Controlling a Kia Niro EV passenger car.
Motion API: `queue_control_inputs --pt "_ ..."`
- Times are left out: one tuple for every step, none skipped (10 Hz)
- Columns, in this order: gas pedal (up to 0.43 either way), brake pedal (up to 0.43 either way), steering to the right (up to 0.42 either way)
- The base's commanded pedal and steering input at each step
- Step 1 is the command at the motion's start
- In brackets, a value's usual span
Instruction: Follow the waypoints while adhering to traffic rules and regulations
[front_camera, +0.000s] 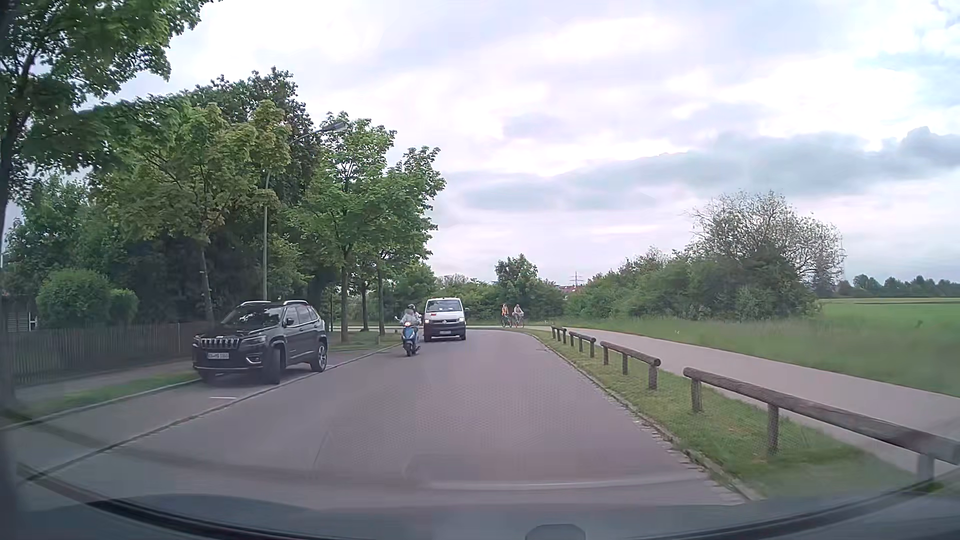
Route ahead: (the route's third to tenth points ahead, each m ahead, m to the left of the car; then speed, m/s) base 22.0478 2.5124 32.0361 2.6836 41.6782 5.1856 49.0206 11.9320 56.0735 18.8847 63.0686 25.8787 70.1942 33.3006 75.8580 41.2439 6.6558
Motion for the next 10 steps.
queue_control_inputs --pt "0.000 0.012 0.015" --pt "0.000 0.000 0.014" --pt "0.000 0.000 0.010" --pt "0.000 0.000 0.008" --pt "0.000 0.000 0.008" --pt "0.000 0.000 0.006" --pt "0.000 0.000 0.001" --pt "0.000 0.000 -0.003" --pt "0.000 0.000 -0.004" --pt "0.000 0.000 -0.004"
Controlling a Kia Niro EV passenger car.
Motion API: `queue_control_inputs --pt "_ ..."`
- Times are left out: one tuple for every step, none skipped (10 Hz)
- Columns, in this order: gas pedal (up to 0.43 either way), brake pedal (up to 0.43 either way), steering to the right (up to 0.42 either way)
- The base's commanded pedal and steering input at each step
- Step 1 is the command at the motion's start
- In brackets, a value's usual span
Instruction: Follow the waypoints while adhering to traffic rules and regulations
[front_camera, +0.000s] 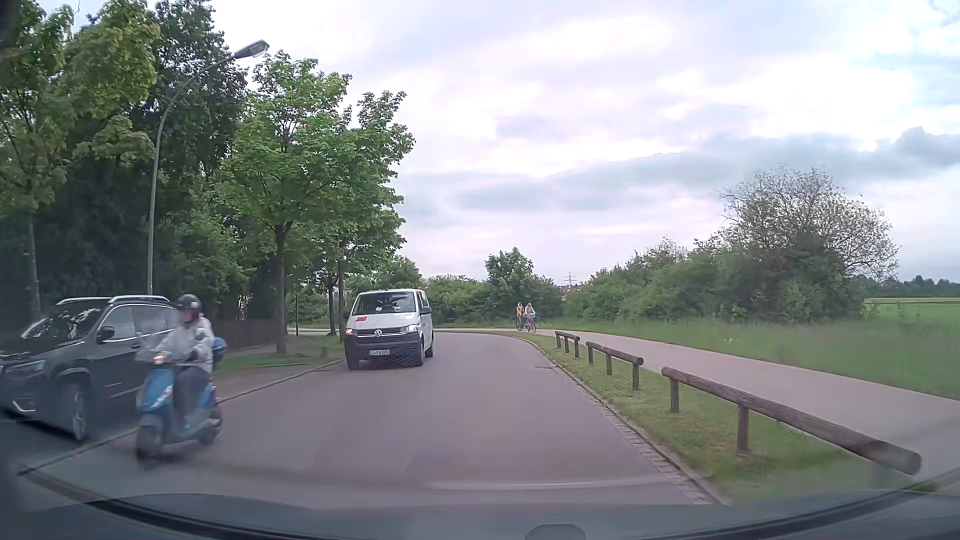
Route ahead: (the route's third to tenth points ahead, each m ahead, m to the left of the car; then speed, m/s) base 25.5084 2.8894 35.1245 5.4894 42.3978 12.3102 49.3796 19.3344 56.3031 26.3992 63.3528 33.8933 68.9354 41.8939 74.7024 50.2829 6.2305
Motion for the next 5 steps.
queue_control_inputs --pt "0.039 0.000 -0.005" --pt "0.047 0.000 -0.004" --pt "0.067 0.000 -0.004" --pt "0.079 0.000 -0.006" --pt "0.079 0.000 -0.008"
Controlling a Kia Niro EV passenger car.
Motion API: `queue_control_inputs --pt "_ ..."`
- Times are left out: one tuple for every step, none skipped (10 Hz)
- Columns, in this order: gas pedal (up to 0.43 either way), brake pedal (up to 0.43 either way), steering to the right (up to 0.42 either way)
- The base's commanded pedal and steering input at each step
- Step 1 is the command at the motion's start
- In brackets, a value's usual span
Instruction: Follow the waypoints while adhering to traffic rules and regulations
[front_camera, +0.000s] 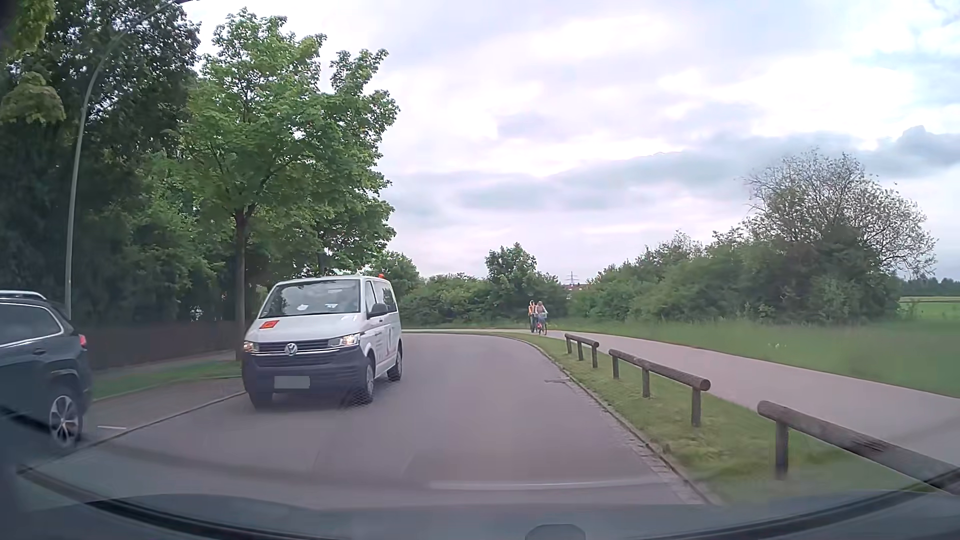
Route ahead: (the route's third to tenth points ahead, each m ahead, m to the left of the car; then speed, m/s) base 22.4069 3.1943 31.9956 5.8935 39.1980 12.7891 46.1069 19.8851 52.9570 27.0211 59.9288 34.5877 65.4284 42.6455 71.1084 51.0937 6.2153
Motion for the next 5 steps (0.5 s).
queue_control_inputs --pt "0.059 0.000 -0.011" --pt "0.059 0.000 -0.017" --pt "0.059 0.000 -0.020" --pt "0.059 0.000 -0.020" --pt "0.059 0.000 -0.020"
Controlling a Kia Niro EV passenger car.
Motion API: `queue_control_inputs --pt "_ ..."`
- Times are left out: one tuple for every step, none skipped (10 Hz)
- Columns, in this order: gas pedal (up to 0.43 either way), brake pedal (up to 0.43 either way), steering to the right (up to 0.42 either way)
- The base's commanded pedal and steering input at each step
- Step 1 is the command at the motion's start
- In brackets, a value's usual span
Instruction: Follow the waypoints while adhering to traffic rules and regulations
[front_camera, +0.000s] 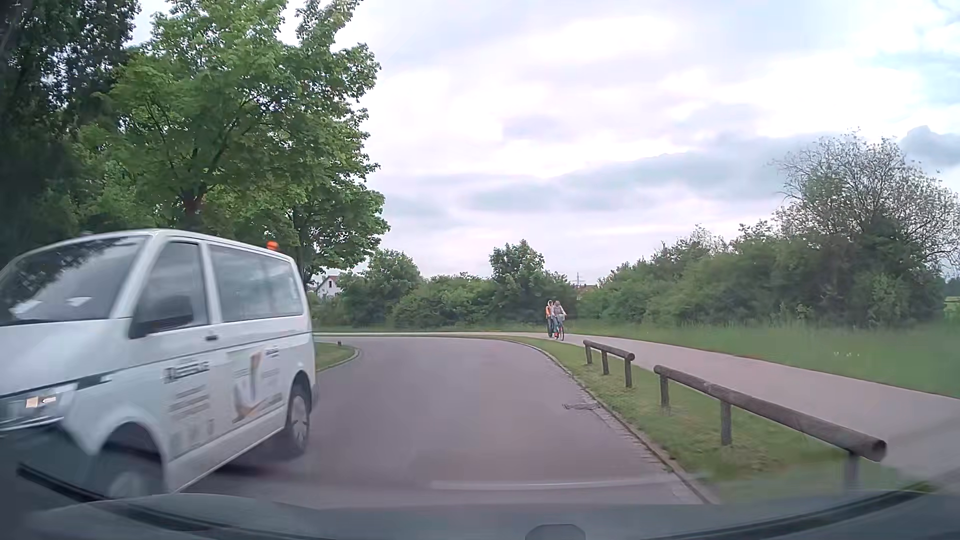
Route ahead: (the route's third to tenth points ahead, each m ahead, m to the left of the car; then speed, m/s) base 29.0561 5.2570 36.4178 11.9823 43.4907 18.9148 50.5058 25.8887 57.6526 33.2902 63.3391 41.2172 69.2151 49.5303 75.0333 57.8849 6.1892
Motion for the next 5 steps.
queue_control_inputs --pt "0.059 0.000 -0.020" --pt "0.059 0.000 -0.020" --pt "0.059 0.000 -0.020" --pt "0.067 0.000 -0.020" --pt "0.067 0.000 -0.020"
